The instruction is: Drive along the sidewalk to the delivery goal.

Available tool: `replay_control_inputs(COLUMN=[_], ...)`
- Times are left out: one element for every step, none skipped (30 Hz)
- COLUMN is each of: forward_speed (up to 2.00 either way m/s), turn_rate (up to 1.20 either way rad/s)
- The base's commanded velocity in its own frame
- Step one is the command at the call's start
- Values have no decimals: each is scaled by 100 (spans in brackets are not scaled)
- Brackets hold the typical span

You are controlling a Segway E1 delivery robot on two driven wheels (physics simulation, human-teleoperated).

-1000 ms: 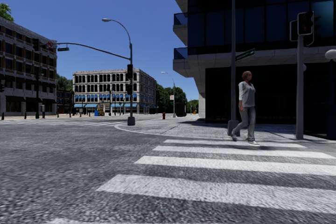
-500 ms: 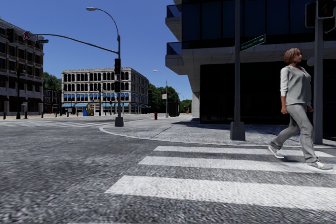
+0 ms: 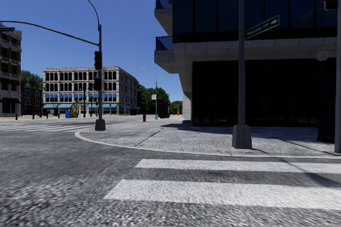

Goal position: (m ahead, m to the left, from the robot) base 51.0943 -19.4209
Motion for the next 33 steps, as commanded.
replay_control_inputs(forward_speed=[200,200,200,200,200,200,200,200,200,200,200,200,200,200,200,200,200,200,200,200,200,200,200,200,200,200,200,200,200,200,200,200,200], turn_rate=[-27,-27,-27,-27,-27,-27,-27,-27,-27,-27,-27,-27,-27,-27,-27,-27,-27,-17,-8,0,0,0,0,0,0,0,0,0,0,0,0,0,0])
